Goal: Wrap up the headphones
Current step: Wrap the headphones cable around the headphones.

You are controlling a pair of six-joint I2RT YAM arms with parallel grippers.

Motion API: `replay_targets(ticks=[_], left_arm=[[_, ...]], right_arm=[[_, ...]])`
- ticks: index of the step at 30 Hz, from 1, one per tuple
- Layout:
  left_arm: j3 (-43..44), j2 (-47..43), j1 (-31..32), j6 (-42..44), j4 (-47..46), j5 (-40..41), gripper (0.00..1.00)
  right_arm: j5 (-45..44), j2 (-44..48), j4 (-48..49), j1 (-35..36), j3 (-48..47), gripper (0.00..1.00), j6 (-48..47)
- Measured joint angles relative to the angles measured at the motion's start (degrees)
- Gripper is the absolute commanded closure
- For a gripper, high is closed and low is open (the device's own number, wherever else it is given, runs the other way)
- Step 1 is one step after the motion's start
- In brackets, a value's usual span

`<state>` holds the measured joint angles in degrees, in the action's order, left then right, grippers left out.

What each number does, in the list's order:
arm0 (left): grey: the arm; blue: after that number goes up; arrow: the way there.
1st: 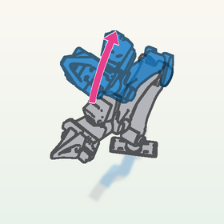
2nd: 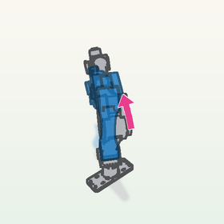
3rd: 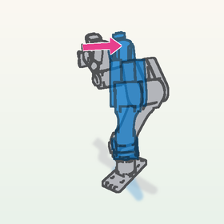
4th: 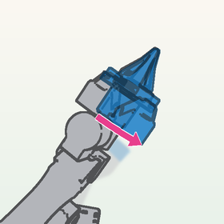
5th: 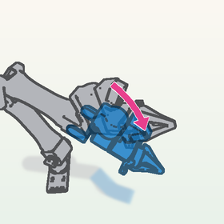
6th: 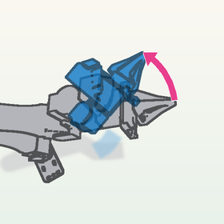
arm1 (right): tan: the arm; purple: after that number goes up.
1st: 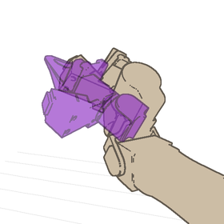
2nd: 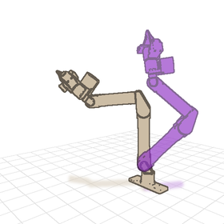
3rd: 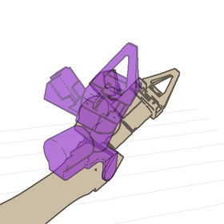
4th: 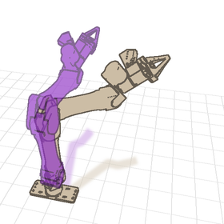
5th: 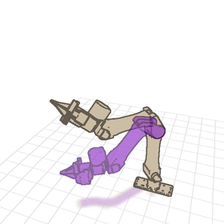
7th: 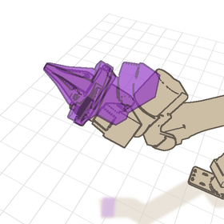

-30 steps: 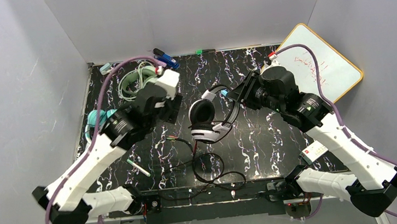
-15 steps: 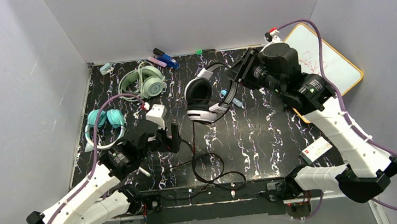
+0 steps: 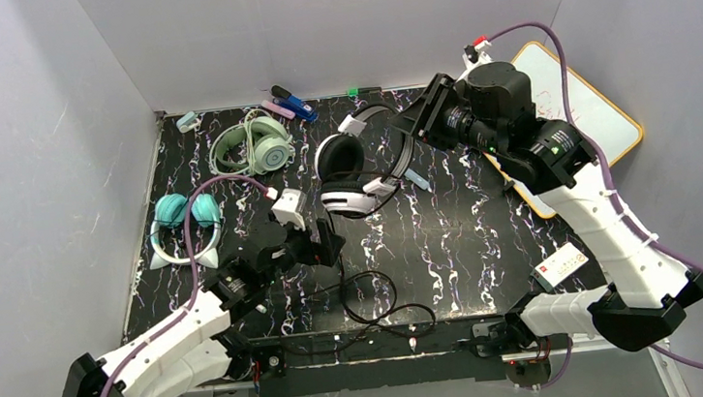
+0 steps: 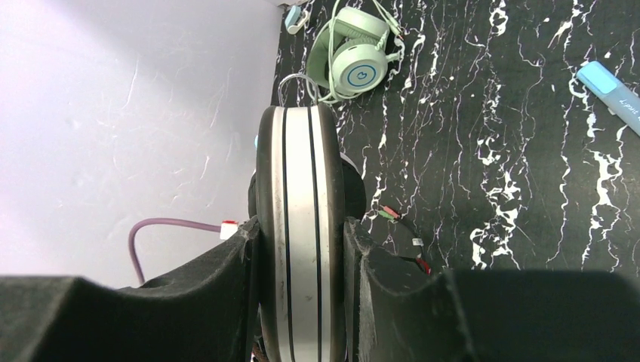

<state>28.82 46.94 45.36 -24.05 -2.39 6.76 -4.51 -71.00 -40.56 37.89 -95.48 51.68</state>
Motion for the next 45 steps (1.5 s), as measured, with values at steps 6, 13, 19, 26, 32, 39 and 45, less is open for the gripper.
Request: replay_targets(ticks=[6, 13, 19, 26, 32, 39, 45], left_arm=[[-3.08, 3.87, -0.57, -0.72, -8.13, -0.07, 0.53], [-3.13, 6.25, -0.92, -0.46, -10.93, 0.57, 0.72], [-2.67, 5.97, -1.01, 0.83, -10.36, 0.72, 1.00], [6.38, 1.99, -1.25, 6.34, 0.85, 6.54, 1.00], [17.84, 3.98, -2.84, 10.62, 8.04, 9.40, 1.00], [26.99, 19.67, -16.79, 10.19, 10.54, -6.10, 1.00], [27.74, 26.80, -22.82, 7.72, 9.92, -16.79, 1.00]], right_arm=[[0.42, 0.72, -0.09, 0.00, 0.00, 0.92, 0.72], [0.46, 3.02, -0.13, 0.00, 0.57, 0.92, 0.96], [0.44, 6.25, -0.55, 0.00, 4.46, 0.92, 1.53], [0.59, 9.18, -1.51, 0.00, 10.54, 0.94, 2.12], [3.39, 10.86, -1.75, -0.02, 15.32, 0.96, 2.56], [10.97, 12.66, -0.57, -0.07, 18.10, 0.97, 4.98], [17.35, 13.88, 0.46, -0.04, 18.58, 0.98, 6.25]])
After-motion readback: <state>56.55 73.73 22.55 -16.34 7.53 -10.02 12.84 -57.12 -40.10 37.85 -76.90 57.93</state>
